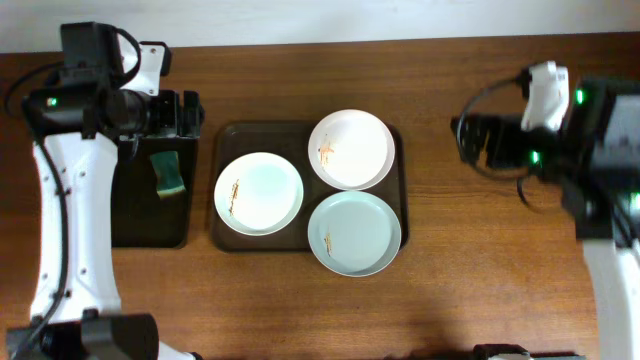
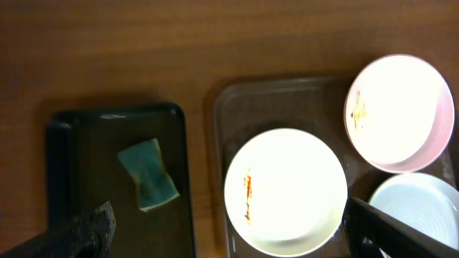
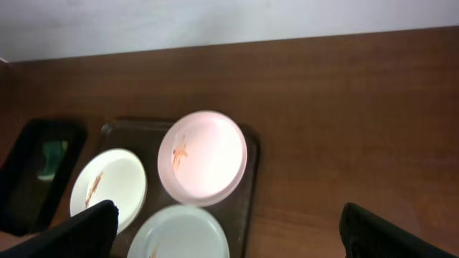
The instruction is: Clean dirty plates on tray and stack at the side
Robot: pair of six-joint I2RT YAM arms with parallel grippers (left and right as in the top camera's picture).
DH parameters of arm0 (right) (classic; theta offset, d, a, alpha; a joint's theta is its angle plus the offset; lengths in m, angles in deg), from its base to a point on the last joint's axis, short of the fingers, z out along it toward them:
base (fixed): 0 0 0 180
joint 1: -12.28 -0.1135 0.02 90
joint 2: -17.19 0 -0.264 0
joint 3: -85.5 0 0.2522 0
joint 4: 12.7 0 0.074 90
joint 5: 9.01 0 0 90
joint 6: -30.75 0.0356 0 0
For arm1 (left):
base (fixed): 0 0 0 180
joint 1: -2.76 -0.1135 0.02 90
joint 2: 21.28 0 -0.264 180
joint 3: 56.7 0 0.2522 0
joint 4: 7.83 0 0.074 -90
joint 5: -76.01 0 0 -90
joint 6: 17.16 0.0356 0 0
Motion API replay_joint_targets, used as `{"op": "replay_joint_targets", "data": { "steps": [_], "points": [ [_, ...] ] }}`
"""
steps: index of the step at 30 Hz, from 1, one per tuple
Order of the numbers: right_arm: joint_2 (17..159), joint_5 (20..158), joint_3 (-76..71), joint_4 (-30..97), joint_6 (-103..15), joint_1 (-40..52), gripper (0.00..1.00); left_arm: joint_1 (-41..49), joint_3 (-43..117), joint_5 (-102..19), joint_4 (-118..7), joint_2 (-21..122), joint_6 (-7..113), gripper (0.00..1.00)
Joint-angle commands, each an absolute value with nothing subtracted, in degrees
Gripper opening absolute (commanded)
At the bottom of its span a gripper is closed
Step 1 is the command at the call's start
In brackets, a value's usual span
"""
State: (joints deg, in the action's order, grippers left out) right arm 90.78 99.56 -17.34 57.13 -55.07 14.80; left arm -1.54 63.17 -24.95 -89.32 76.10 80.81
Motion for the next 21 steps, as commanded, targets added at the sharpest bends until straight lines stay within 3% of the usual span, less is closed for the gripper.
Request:
{"op": "replay_joint_targets", "data": {
  "steps": [1, 3, 5, 6, 9, 14, 21],
  "points": [
    [95.91, 103.12, -19.40, 57.90, -55.57, 14.54, 0.98, -1.51, 64.79, -26.92, -90.45, 77.83, 81.49, 0.99],
    [100.02, 111.27, -19.40, 56.54, -55.20, 14.48, 0.97, -1.51, 64.79, -30.05, -91.22, 77.83, 81.49, 0.99],
    [103.87, 114.86, -19.37, 55.93, -49.60, 12.97, 0.84, -1.51, 64.79, -31.64, -91.87, 77.83, 81.51, 0.99],
    [105.40, 114.79, -19.33, 55.58, -47.92, 11.42, 0.83, -1.51, 64.79, -31.62, -92.05, 77.83, 81.53, 0.99],
    [111.10, 105.72, -19.33, 52.41, -38.32, 1.01, 0.80, -1.54, 64.72, -28.19, -92.90, 78.53, 81.44, 0.99],
    [118.36, 87.43, -19.33, 48.26, -27.29, -16.91, 0.76, -5.06, 64.72, -14.35, -92.57, 81.00, 63.06, 0.99],
    [129.35, 79.91, -19.33, 45.66, -22.08, -26.75, 0.59, -7.44, 64.72, -12.52, -91.54, 87.53, 61.55, 0.99]
  ]
}}
